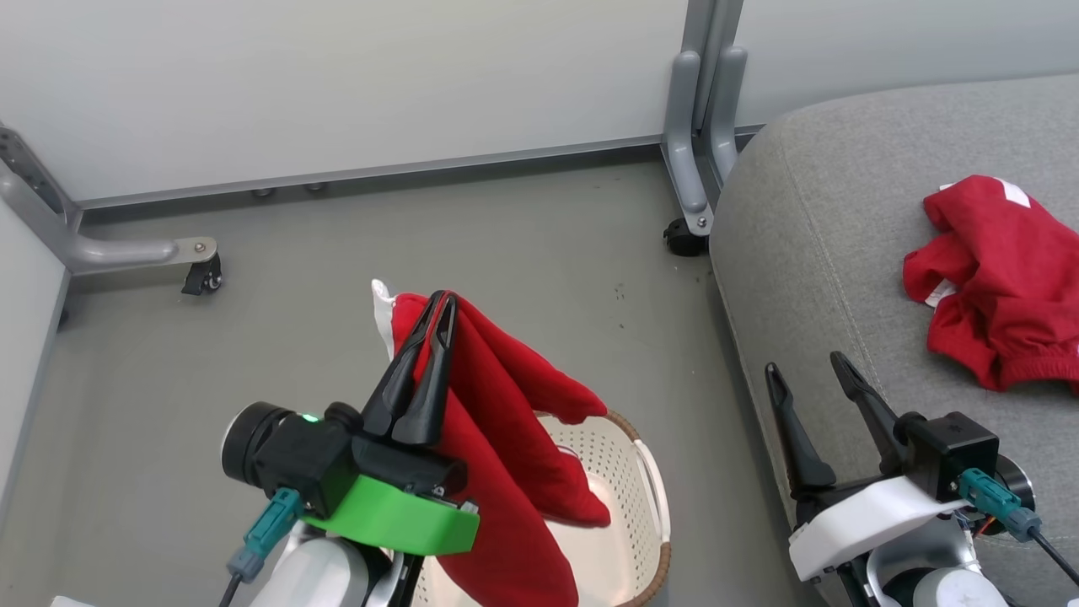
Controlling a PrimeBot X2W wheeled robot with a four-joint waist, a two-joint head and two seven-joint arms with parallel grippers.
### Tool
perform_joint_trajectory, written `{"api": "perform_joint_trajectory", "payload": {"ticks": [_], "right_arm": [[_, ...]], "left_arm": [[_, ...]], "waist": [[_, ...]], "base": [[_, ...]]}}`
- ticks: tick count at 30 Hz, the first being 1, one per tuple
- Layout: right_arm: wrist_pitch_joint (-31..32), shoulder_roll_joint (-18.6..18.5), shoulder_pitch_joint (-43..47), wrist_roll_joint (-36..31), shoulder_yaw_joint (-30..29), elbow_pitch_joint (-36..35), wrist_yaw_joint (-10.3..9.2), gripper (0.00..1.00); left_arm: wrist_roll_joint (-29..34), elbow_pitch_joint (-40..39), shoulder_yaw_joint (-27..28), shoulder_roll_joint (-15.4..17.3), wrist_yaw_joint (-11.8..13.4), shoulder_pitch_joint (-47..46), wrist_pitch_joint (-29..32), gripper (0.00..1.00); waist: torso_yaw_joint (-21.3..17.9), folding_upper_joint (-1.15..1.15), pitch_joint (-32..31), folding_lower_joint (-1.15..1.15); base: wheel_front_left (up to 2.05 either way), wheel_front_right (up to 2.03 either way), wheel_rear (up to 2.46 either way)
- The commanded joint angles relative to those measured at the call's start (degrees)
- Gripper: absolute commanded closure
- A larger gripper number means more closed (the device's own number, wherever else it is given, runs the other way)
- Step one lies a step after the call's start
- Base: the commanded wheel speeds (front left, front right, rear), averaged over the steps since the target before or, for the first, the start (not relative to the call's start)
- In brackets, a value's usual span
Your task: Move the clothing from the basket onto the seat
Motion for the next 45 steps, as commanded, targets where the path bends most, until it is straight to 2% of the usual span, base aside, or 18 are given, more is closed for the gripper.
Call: {"api": "perform_joint_trajectory", "payload": {"ticks": [1, 15, 21, 25, 30, 36, 45], "right_arm": [[0.11, -0.16, 0.66, 0.49, 0.24, -0.22, -0.02, 0.00], [-0.14, -0.16, 0.24, 0.86, 1.36, 0.20, -0.02, 0.00], [0.41, -1.19, -1.40, 1.22, 4.99, 0.41, -0.02, 0.00], [1.50, -2.75, -3.59, 3.92, 11.95, 1.19, -0.01, 0.00], [2.82, -4.99, -9.29, 9.07, 24.18, 3.19, -0.01, 0.00], [2.62, -5.53, -16.24, 14.75, 35.59, 6.46, -0.01, 0.00], [1.28, -3.64, -25.26, 19.23, 43.17, 16.58, -0.01, 0.00]], "left_arm": [[-0.11, 0.21, 0.16, 0.54, -0.16, 1.06, 0.15, 1.00], [-0.59, 0.50, 0.08, 1.06, 0.05, -0.14, 0.22, 1.00], [-0.47, 0.08, 0.00, 1.29, 0.10, -0.78, 0.17, 1.00], [-0.19, -0.33, -0.17, 1.41, 0.21, -1.29, 0.37, 1.00], [-0.28, -0.18, -0.41, 1.32, 0.23, -1.66, 0.64, 1.00], [-0.03, 0.02, -1.44, 0.86, -0.16, -2.24, 0.82, 1.00], [0.21, 0.20, -2.98, -0.01, -0.87, -3.52, 0.67, 1.00]], "waist": [[0.02, 0.00, -0.42, 0.01], [0.05, 0.00, -0.42, 0.01], [0.22, 0.00, -0.11, 0.01], [0.26, 0.00, 0.51, 0.01], [0.08, 0.00, 0.88, 0.01], [0.88, 0.00, 1.20, 0.01], [2.03, 0.00, 2.42, 0.01]], "base": [[0.00, 0.00, 0.00], [0.00, 0.00, 0.00], [0.00, 0.00, 0.00], [0.00, 0.00, 0.00], [0.00, 0.00, 0.00], [0.00, 0.00, 0.00], [0.00, 0.00, 0.00]]}}
